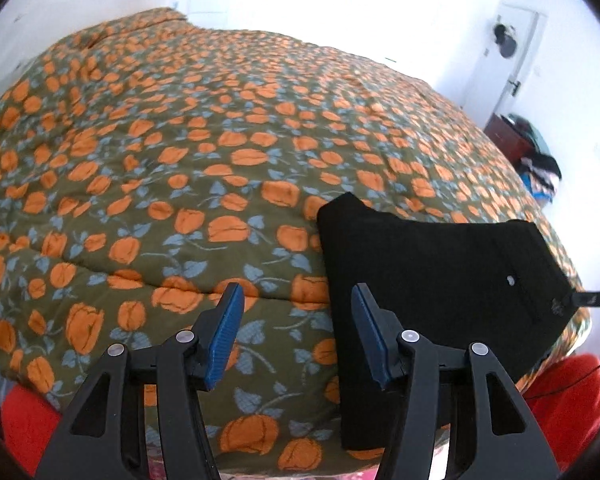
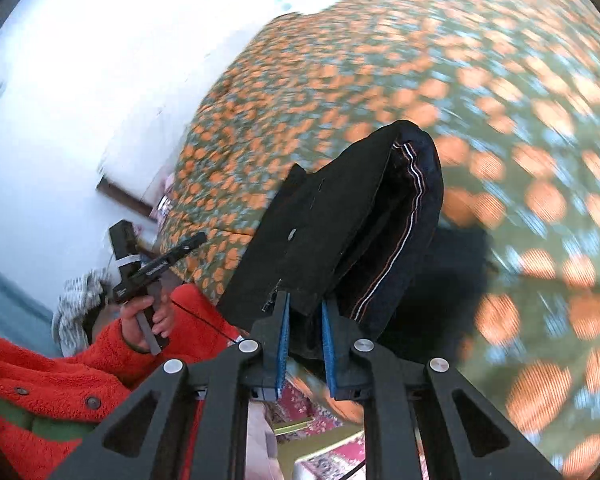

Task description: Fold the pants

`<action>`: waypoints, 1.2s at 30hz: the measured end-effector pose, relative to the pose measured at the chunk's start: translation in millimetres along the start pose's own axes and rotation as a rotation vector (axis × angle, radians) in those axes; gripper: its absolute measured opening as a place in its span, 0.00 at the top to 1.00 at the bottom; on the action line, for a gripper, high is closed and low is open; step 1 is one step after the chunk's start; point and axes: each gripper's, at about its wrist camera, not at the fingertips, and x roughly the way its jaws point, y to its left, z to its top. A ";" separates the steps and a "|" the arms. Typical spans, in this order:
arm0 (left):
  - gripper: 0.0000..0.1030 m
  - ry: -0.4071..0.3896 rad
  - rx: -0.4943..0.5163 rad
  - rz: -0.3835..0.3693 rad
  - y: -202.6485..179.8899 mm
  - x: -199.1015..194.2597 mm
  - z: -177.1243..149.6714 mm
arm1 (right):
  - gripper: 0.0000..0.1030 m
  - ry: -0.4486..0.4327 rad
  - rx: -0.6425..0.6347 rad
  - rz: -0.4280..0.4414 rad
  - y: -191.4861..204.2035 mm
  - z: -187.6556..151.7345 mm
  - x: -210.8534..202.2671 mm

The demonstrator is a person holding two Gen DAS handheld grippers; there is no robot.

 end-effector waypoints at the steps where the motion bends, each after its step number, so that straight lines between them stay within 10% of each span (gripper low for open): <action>1: 0.45 0.004 0.009 -0.004 -3.6 1.5 -0.4 | 0.86 0.005 0.017 -0.018 -8.2 -4.9 2.4; 8: 0.45 0.060 0.105 -0.006 -29.9 12.1 -12.5 | 0.78 -0.010 0.178 -0.042 -49.8 -28.2 12.8; 21: 0.45 0.078 0.121 0.000 -35.2 17.2 -18.8 | 0.72 0.081 -0.015 -0.249 -15.9 -3.8 17.3; 24: 0.45 0.079 0.120 0.005 -32.3 16.1 -19.8 | 0.72 0.119 0.018 -0.172 -26.3 -9.1 24.8; 27: 0.45 0.083 0.104 0.004 -27.9 16.5 -19.5 | 0.86 0.149 -0.031 -0.163 -17.6 -11.3 23.4; 36: 0.43 0.101 0.145 -0.019 -44.3 23.2 -23.5 | 0.89 0.224 -0.036 -0.231 -23.4 -41.4 30.7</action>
